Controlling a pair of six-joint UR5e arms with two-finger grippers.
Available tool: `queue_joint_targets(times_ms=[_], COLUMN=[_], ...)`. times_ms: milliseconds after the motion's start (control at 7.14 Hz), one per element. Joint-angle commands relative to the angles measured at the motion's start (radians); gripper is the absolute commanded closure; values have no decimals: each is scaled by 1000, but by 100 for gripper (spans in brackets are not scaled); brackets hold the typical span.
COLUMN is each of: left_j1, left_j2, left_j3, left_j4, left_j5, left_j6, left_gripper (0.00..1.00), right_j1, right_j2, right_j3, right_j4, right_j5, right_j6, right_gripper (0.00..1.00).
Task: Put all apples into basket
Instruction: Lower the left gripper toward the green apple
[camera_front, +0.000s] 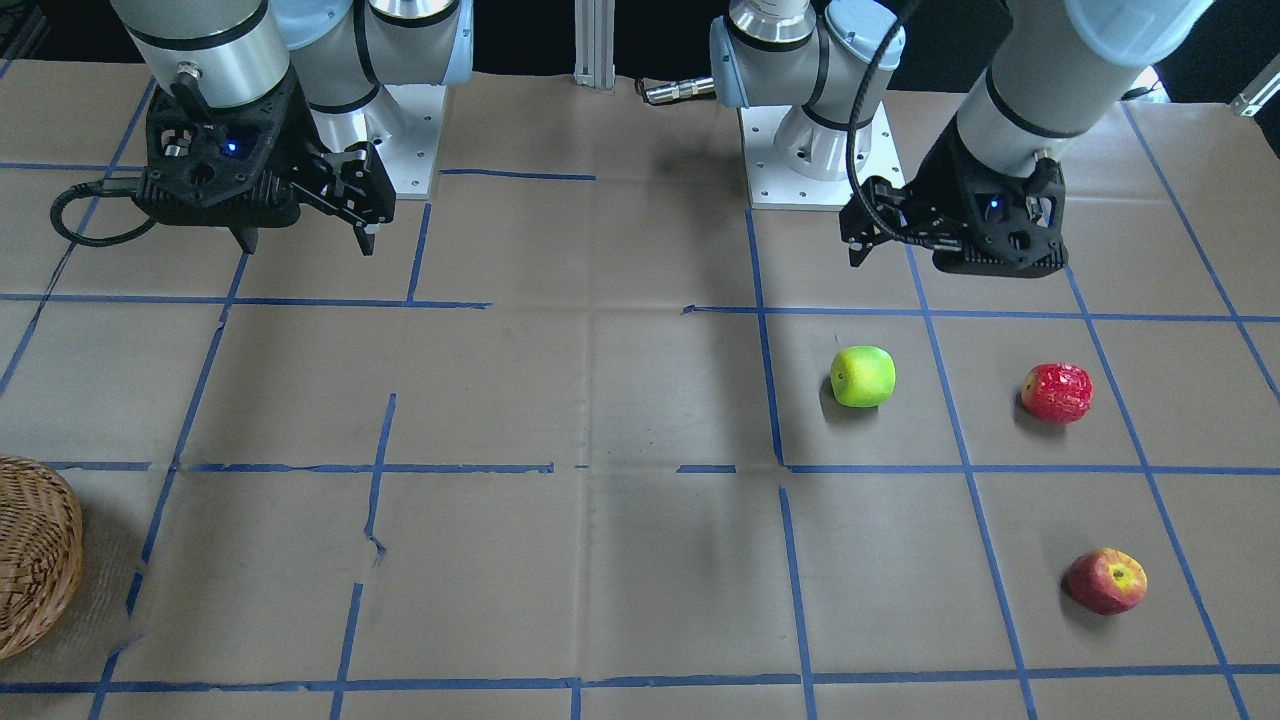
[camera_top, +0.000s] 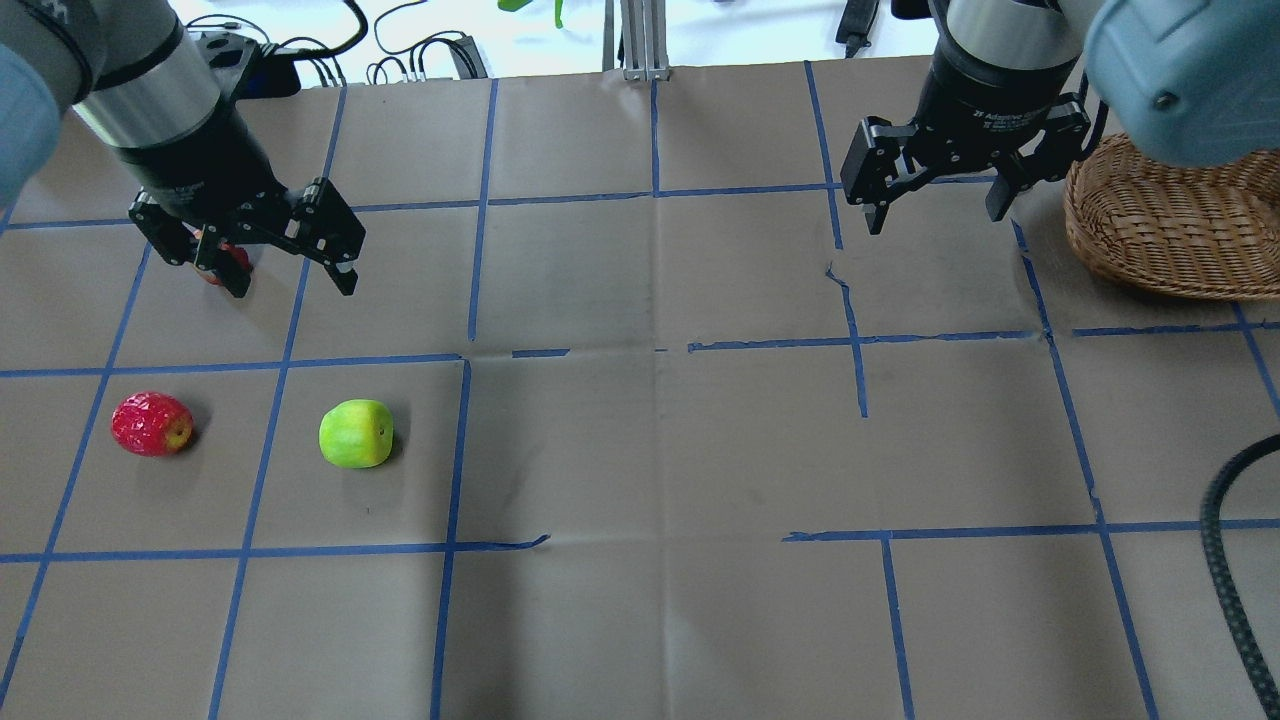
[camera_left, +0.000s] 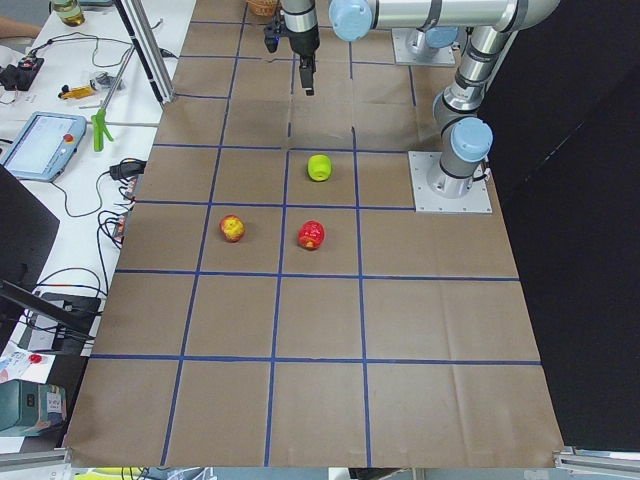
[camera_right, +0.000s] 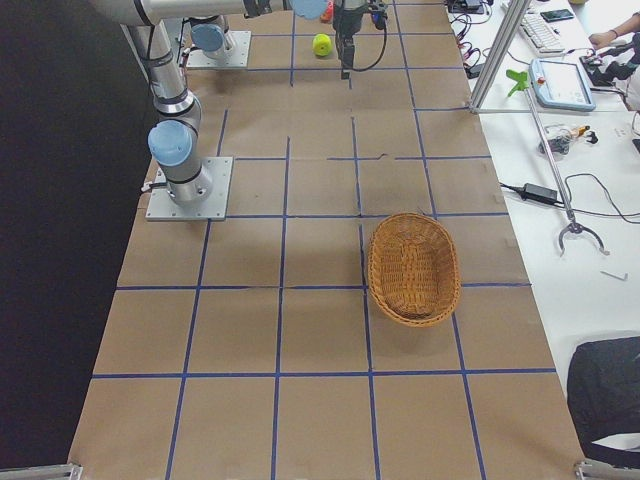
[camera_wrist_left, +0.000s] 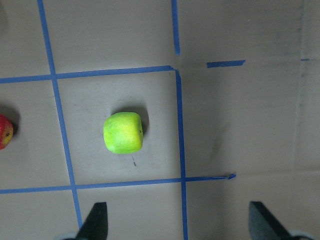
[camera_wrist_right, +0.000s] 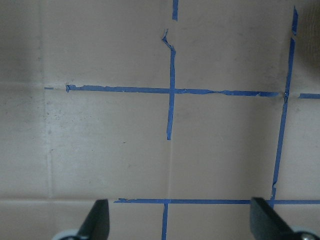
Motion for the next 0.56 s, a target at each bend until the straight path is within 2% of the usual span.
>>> queue_joint_targets(times_ms=[0,140,420], left_j1=[108,122,125], left_j2=[-6,-18,-44], left_j3=[-300,-407,-437], left_j4=[399,485,503], left_j5=[7,8,4], left_j6=[72,30,-10], left_gripper=[2,2,2], right_j1=[-2,0,-2], right_j2=[0,-2,0], right_j3=[2,2,5], right_j4=[2,2,3], right_j5=[-2,-2,-6], right_j6=[0,-3,-3], right_gripper=[0,0,0])
